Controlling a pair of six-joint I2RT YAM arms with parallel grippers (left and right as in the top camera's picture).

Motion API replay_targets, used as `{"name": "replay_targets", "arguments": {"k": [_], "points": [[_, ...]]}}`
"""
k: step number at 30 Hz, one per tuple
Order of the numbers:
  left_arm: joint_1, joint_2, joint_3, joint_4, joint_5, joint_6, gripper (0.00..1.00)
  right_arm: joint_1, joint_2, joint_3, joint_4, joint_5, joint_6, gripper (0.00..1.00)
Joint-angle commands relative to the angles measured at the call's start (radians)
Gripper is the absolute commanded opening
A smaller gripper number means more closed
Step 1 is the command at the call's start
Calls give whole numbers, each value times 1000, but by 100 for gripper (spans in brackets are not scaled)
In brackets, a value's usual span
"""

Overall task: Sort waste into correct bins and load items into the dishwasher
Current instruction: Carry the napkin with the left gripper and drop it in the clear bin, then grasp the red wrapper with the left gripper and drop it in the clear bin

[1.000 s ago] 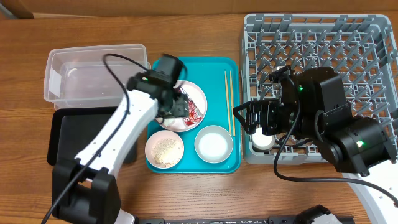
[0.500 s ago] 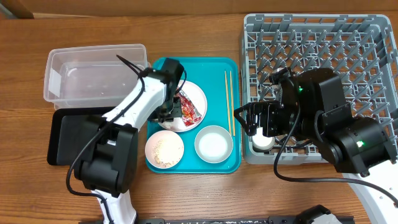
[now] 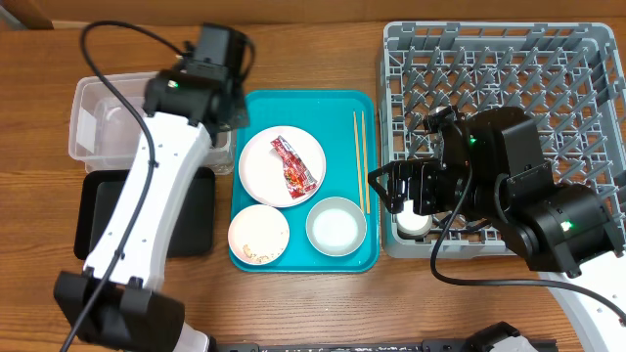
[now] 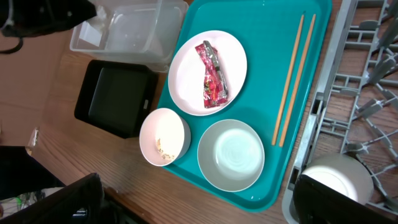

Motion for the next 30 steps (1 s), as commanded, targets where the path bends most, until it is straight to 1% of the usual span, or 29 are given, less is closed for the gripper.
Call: {"name": "replay_targets", "arguments": {"k": [1,2,5,6,10,14,18,20,21,24,27,30], "points": [[108,100,-26,47,-74,-25,76,2,-8,13,2,6,-6,99],[124,112,-25,62,-35,-22,76,2,-8,13,0,6,-6,99],[142,116,-23,68,117,-5,71,2,-8,13,-9,6,-7,99],[136,113,-21,67,174,-5,71,2,-8,13,-13,6,-7,99],[74,108,-22,55,296,-13,70,2,-8,13,-19,6,-7,99],[-39,110,-86,76,303,-74,70,2,-8,13,-19,10,-7,99],[-144,132,-215,184,233,-174,75,2,-8,13,-20,17,-7,99],[-170,156,-271,240,232,-204,74,2,-8,13,-20,17,-7,99],[-179,173,-295,266,243,-213,72,2,-8,13,-20,17,-7,99],[-192,231,-323,326,285,-188,70,2,-8,13,-20,17,-6,99],[-195,298,-323,392,366,-90,66,2,-8,13,-20,17,-6,99],[-195,332,-323,397,380,-88,54,2,-8,13,-22,17,-7,99]]}}
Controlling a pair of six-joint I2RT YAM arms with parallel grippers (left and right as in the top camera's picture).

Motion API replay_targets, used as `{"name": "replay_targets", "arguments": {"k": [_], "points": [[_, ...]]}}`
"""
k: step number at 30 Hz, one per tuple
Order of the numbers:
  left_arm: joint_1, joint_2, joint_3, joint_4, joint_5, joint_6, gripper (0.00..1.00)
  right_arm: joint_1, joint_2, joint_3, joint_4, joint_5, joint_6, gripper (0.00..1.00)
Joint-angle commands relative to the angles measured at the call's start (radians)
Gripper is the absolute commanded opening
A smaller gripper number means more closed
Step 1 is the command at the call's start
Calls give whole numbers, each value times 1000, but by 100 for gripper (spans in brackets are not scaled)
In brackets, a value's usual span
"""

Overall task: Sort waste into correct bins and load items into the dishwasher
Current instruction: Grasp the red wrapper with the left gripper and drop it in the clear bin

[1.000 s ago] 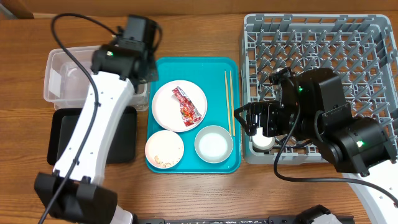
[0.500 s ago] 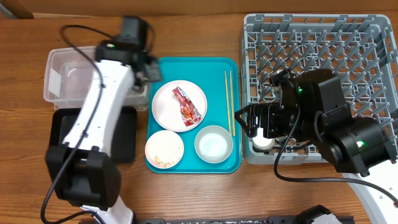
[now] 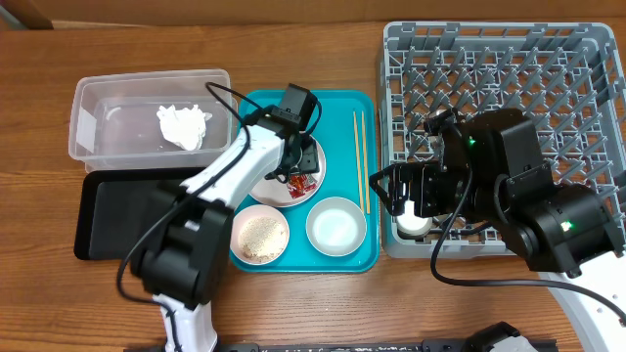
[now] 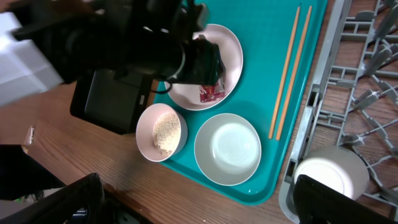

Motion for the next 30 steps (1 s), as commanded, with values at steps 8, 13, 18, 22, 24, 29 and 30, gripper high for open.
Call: {"name": "replay_targets", "arguments": {"k": [8,13,18,22,24,29,30], "points": [[0,22,14,-64,51,37,4,2,-8,13,0,10,-6,99],[37,-54,175,-277,-31,41,4,2,-8,13,-2,10,-6,99],[183,-171,319,-361,-244,40,4,2,-8,13,-17,10,-6,99],[305,-161,319,-348,-246,41,4,2,-8,13,-19,10,-6,99],[368,-142,318,-347,-240,40,30,2,-8,13,-19,10,-6,99],[463,-135,332,-347,-16,129,69,2,-8,13,-19,10,-6,99],[464,-140,343,-363,1,147,69,2,-8,13,-19,10,-6,99]]}}
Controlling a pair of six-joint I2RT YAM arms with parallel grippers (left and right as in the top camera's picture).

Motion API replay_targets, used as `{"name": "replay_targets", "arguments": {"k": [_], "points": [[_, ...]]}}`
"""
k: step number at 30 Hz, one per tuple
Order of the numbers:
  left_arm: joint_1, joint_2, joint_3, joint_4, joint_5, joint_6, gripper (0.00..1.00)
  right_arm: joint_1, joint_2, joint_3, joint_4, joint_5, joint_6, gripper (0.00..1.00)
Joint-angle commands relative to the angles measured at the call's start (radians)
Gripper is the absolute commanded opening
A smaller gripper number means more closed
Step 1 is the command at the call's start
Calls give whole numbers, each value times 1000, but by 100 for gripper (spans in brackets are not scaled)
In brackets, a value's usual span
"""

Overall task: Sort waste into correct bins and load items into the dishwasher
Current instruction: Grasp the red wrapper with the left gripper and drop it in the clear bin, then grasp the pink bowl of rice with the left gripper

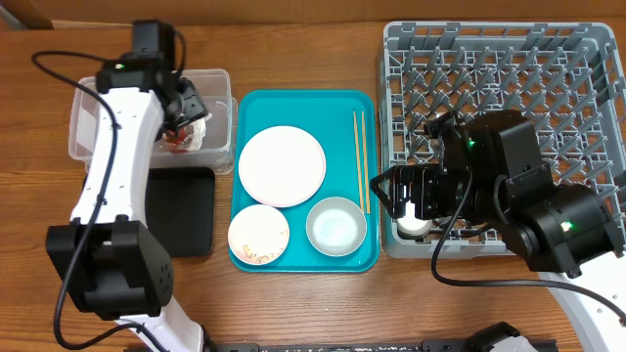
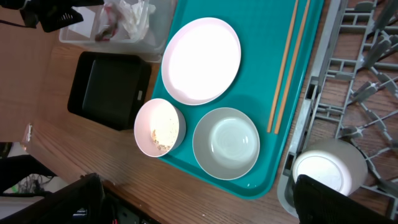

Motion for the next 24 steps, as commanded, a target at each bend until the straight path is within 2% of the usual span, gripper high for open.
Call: {"name": "replay_targets", "arguments": {"k": [1,7,12,18,24], "points": [[-4,-9,30,-34,131,93,69,2,-8,13,3,10,-7,99],[-130,-73,53,-227,137,124,54,2,-8,13,3,10,-7,99],[-310,-75,-5,-310,132,4,51,2,-8,13,2,11,-7,99],[-474,-74,-211,-236,117,-210,46,2,-8,13,0,11,-7,100],[-531,-74,-394,-80,117,-293,50,2,-8,13,1,29,-7,100]]}}
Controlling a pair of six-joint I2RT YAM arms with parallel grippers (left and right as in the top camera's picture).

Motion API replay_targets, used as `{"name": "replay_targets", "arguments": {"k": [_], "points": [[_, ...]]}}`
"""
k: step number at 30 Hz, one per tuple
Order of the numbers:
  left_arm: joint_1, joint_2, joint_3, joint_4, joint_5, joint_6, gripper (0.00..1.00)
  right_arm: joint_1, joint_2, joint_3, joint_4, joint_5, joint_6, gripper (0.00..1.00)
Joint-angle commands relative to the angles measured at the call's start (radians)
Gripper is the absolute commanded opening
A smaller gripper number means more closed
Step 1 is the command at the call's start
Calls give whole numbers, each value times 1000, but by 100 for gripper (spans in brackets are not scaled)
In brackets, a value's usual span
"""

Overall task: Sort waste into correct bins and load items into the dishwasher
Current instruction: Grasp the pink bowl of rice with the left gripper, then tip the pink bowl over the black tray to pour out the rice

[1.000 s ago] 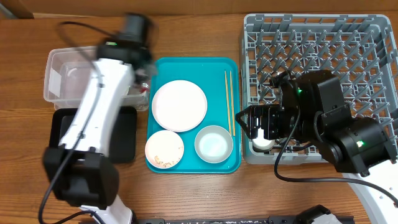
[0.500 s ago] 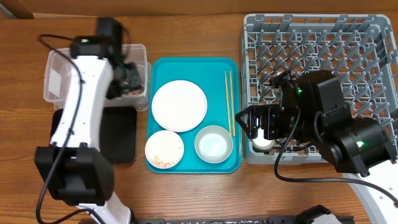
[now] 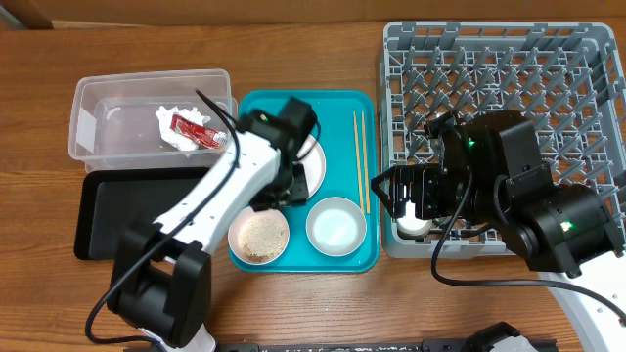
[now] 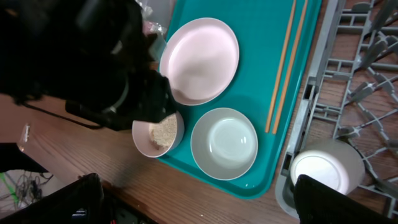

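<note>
The red wrapper point(image 3: 192, 128) lies on white tissue in the clear bin point(image 3: 98, 147). My left gripper point(image 3: 278, 193) hangs low over the teal tray point(image 3: 344, 103), between the white plate point(image 4: 202, 59) and the small bowl of crumbs point(image 4: 158, 134); its jaws are dark and blurred. A grey-green bowl point(image 4: 224, 142) and a pair of chopsticks point(image 4: 283, 68) are also on the tray. My right gripper point(image 4: 199, 205) stands open and empty at the tray's right edge, beside a white cup point(image 4: 320, 171) in the grey dish rack point(image 3: 499, 59).
A black bin point(image 3: 127, 210) sits in front of the clear bin, left of the tray. The dish rack fills the right side of the table, its pegs bare apart from the cup. Bare wood runs along the front edge.
My left gripper was over the clear bin with the red wrapper at it; the wrapper now lies loose on the tissue and the gripper is over the tray by the small bowl. The right arm stayed put.
The wrapper first lay on the white plate while my left arm was over the clear bin. Then my left gripper was down on the wrapper on the plate. Then the plate was bare and the wrapper was at the bin. Now it rests there and the gripper is back at the tray.
</note>
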Motion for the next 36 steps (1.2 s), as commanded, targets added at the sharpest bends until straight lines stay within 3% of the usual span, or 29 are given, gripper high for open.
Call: {"name": "replay_targets", "arguments": {"k": [1,7,10,19,23,29,36], "points": [[-5,-13,-84,61,-4,-107,49,2,-8,13,2,20,-4,100],[-6,-13,-204,196,26,-114,29,2,-8,13,0,20,-4,100],[-12,-13,-222,194,30,-112,4,2,-8,13,0,20,-4,100],[10,-108,-81,71,164,82,4,2,-8,13,-3,20,-4,100],[95,-232,-30,49,254,198,4,2,-8,13,-4,20,-4,100],[408,-343,-26,23,497,415,4,2,-8,13,-3,20,-4,100],[814,-241,-70,-47,924,785,4,2,-8,13,-3,20,-3,100]]}}
